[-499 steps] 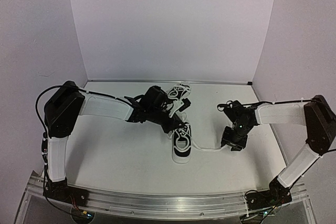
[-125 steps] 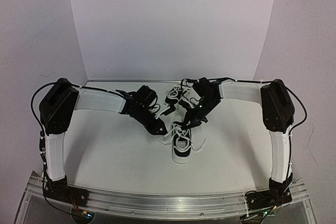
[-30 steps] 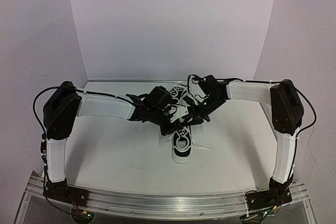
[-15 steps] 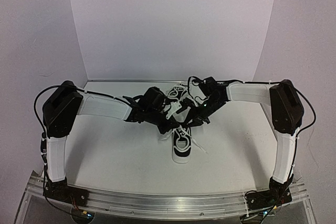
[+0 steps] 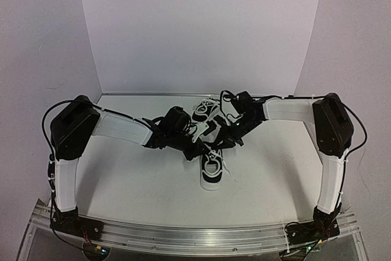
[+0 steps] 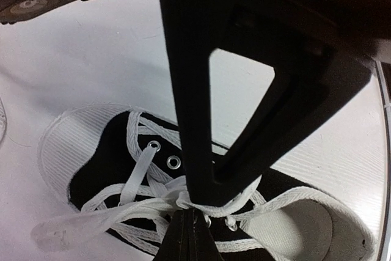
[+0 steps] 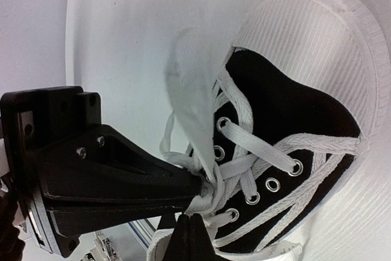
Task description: Tie the shoes
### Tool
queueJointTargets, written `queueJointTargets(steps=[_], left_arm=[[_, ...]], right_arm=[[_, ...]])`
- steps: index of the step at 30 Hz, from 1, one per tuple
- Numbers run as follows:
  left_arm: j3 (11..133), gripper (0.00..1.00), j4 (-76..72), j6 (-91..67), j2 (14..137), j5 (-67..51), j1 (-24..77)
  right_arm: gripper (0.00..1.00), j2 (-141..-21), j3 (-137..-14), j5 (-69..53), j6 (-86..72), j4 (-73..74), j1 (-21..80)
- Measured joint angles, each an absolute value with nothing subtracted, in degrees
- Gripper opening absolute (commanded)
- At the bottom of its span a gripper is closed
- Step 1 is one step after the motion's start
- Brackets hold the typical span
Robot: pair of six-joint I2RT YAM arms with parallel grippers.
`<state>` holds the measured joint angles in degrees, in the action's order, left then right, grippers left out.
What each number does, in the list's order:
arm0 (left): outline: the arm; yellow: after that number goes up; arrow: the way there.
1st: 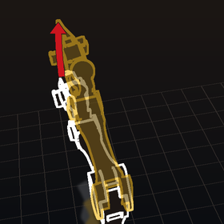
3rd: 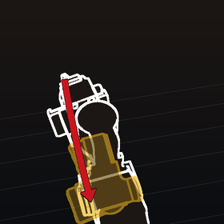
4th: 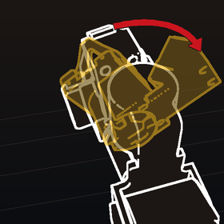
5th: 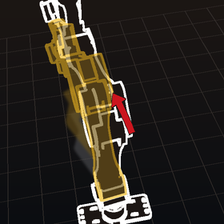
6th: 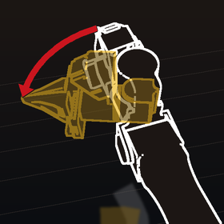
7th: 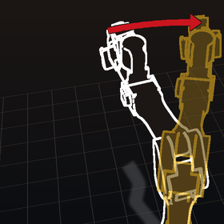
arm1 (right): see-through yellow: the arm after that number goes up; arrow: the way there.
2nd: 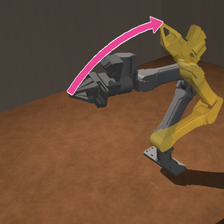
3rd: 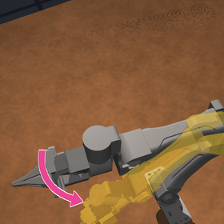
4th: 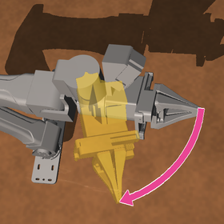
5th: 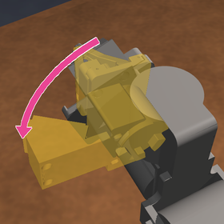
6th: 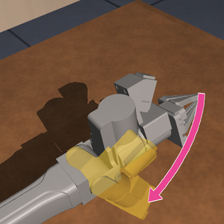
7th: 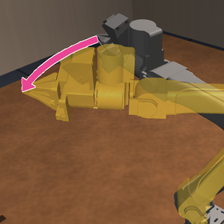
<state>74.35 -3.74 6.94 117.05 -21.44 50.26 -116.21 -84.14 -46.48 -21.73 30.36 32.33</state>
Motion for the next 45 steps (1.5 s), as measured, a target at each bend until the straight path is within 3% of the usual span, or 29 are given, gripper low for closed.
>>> queueJointTargets(steps=[30, 45], left_arm=[[72.9, 0.0, -15.4, -7.9, 119.3, -25.8, 49.5], [68.9, 0.0, -33.9, -21.2, 124.9, -35.0, 47.8]], right_arm=[[0.0, -112.9, -80.7, -47.5, -23.7, 26.6, 31.7], [0.0, -112.9, -79.8, -47.9, -24.3, 25.2, 33.8]])
